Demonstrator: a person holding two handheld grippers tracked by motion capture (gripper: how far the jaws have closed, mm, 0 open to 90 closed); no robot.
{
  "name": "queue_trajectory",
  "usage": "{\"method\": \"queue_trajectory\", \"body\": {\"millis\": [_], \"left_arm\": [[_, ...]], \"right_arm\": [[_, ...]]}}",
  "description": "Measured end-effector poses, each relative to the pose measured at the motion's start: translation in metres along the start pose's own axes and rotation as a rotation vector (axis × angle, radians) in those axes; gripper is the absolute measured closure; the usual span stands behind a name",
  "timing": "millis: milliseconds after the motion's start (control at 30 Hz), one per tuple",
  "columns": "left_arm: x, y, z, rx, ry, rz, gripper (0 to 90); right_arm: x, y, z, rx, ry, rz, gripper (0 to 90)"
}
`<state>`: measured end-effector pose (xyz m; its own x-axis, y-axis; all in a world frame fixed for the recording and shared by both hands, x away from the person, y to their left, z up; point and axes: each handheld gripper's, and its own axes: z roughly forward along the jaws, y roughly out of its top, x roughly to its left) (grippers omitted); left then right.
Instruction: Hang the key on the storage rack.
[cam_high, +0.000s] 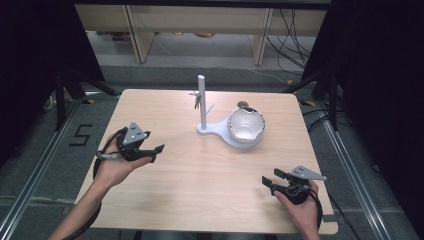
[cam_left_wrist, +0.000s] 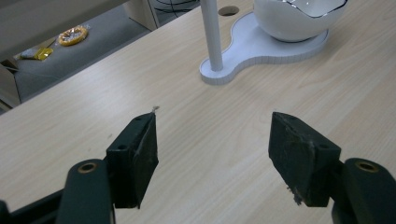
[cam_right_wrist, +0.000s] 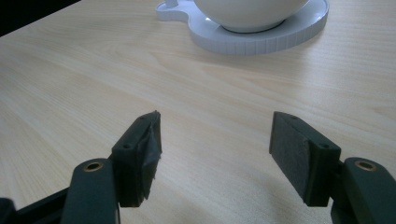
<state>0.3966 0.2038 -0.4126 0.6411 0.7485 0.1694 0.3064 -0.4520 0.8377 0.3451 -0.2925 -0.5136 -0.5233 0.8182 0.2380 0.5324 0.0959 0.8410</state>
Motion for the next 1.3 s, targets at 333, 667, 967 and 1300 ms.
{"method": "queue_trajectory", "body": {"millis": [333, 667, 967, 1300], "left_arm": [[-0.006, -0.054, -0.009, 0.031, 0.013, -0.053, 32.7], [-0.015, -0.104, -0.009, -0.025, 0.021, -0.177, 32.7], [-0.019, -0.124, -0.008, -0.1, 0.073, -0.219, 32.7], [-0.025, -0.131, -0.005, -0.146, 0.109, -0.184, 32.8]], "right_arm": [[-0.003, 0.0, 0.002, -0.006, -0.003, -0.051, 35.2], [-0.004, 0.0, 0.002, -0.01, -0.008, -0.06, 35.2], [-0.003, 0.0, 0.003, -0.011, -0.011, -0.056, 35.3], [-0.001, 0.0, 0.002, -0.006, -0.001, -0.053, 35.3]]}}
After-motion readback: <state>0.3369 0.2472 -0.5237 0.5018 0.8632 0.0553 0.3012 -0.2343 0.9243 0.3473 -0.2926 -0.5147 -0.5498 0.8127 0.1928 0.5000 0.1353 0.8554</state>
